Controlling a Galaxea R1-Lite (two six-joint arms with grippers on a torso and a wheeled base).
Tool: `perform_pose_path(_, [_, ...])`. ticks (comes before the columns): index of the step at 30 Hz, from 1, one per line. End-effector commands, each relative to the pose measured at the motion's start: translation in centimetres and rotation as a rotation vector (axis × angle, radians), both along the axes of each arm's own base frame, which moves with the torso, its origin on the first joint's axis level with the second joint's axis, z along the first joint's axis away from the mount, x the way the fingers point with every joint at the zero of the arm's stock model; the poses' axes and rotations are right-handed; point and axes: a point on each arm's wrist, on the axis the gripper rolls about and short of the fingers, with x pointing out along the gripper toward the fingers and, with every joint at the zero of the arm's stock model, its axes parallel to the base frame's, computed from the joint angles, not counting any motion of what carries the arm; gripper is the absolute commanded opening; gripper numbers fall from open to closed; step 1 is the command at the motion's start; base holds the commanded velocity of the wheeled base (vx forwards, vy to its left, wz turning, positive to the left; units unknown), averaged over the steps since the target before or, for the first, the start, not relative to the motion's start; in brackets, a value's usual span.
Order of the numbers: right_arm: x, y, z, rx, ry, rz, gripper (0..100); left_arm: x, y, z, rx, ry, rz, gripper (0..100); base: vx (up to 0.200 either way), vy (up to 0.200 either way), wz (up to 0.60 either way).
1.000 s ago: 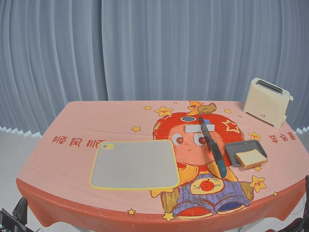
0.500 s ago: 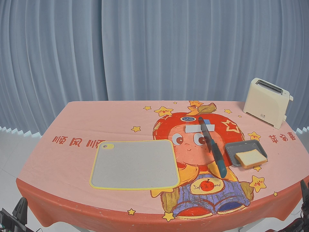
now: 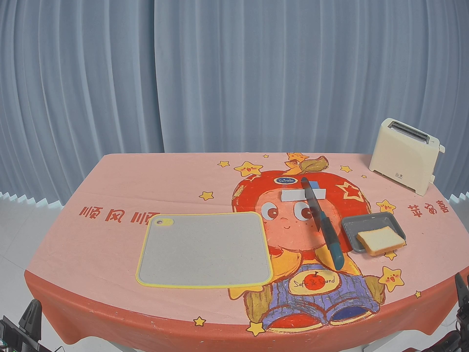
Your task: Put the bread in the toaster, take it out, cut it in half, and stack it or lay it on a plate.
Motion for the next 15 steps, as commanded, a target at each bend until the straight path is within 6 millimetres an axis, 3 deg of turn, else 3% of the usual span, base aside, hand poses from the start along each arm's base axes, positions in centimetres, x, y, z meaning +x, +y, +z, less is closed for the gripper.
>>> perform_pose_path(1, [0.6,0.0,-0.1,0.017,0.062,0.006,100,0.0,0.0,-0.5,-0.001,0.001,0.0,0,0.0,0.0,0.0])
perform_pose_path(15, [2.3,0.0,1.7,0.126,0.123,0.02,100,0.0,0.0,-0.5,-0.001,0.001,0.0,0,0.0,0.0,0.0])
